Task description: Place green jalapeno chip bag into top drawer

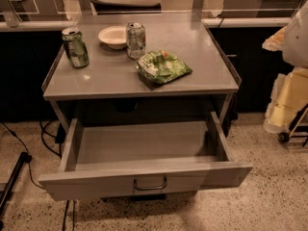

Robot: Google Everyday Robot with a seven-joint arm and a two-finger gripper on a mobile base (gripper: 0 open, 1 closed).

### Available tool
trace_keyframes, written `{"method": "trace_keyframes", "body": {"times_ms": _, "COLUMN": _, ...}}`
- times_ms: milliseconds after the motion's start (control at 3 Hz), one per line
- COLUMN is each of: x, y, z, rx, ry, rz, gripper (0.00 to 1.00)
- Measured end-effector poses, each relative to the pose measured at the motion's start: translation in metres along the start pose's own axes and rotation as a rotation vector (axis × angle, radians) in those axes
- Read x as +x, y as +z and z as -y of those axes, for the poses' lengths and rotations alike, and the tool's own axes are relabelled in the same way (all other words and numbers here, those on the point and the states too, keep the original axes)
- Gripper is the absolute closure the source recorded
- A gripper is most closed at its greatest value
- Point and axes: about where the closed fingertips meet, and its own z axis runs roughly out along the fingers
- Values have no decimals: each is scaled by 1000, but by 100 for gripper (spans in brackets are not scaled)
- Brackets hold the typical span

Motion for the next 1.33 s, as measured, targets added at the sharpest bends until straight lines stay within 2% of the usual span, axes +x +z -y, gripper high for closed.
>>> {"method": "trace_keyframes", "body": {"times_ms": 333, "x": 0, "y": 0, "z": 0, "rx": 0, "ry": 0, "rz": 0, "gripper": 0}}
{"method": "trace_keyframes", "body": {"times_ms": 667, "x": -15, "y": 5, "z": 6, "rx": 11, "ry": 14, "rz": 14, "gripper": 0}}
{"method": "trace_keyframes", "body": {"times_ms": 1000, "x": -48, "y": 20, "z": 24, "rx": 61, "ry": 121, "rz": 94, "gripper": 0}}
{"method": "trace_keyframes", "body": {"times_ms": 1333, "x": -66, "y": 27, "z": 43, "rx": 147, "ry": 264, "rz": 177, "gripper": 0}}
